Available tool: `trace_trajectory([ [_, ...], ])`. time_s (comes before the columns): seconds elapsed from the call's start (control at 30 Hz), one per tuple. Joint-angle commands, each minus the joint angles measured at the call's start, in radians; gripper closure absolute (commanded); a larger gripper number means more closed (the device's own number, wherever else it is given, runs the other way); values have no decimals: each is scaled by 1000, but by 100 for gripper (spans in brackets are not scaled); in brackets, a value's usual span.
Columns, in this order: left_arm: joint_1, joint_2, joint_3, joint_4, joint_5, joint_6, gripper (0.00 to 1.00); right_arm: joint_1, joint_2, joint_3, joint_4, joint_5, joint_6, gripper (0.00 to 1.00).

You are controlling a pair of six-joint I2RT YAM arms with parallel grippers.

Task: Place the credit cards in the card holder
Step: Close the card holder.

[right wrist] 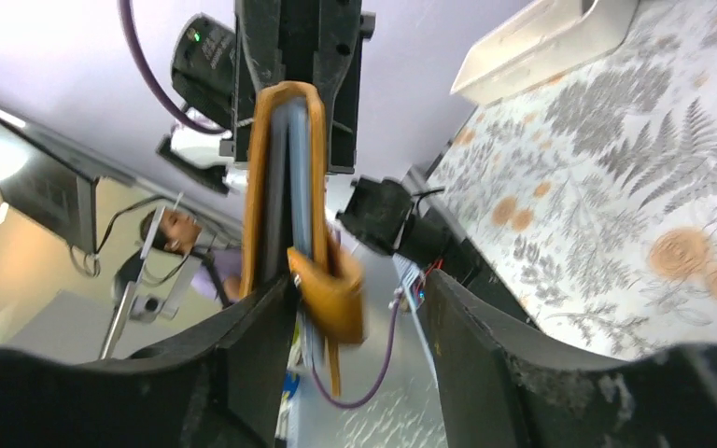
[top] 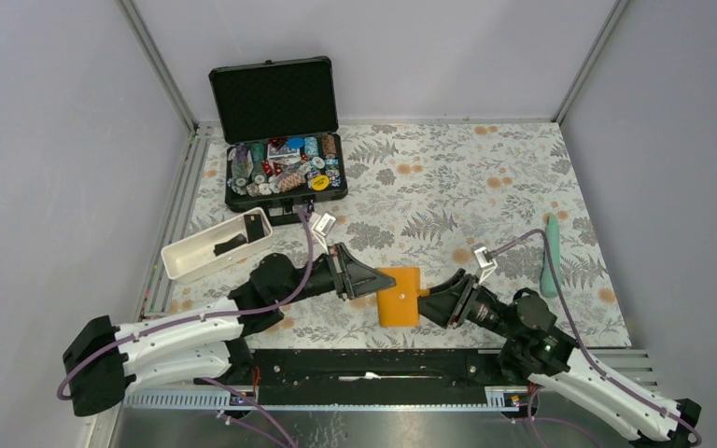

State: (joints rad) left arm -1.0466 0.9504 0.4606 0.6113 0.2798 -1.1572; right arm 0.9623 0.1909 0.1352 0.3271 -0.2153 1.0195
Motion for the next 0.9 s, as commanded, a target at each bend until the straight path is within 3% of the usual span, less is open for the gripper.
trace_trajectory([
  [0.0,65,-102,-10,-36,-20,8,100,3,-140,113,-251,183,-101,38],
  [0.1,89,-143,11,-118,16,32,100,3,-181,158,-404,321,-119,37],
  [0.17,101,-163,23,-167,35,41,100,3,-139,188,-415,334,-156,36],
  [0.4,178,-189,19,-212,108,-3,100,3,23,267,-252,105,-338,32],
  [0.67,216,-129,87,-306,330,55,100,3,134,365,-266,-128,-485,36],
  [0.87,217,-139,128,-382,401,97,100,3,234,425,-311,-229,-539,37],
])
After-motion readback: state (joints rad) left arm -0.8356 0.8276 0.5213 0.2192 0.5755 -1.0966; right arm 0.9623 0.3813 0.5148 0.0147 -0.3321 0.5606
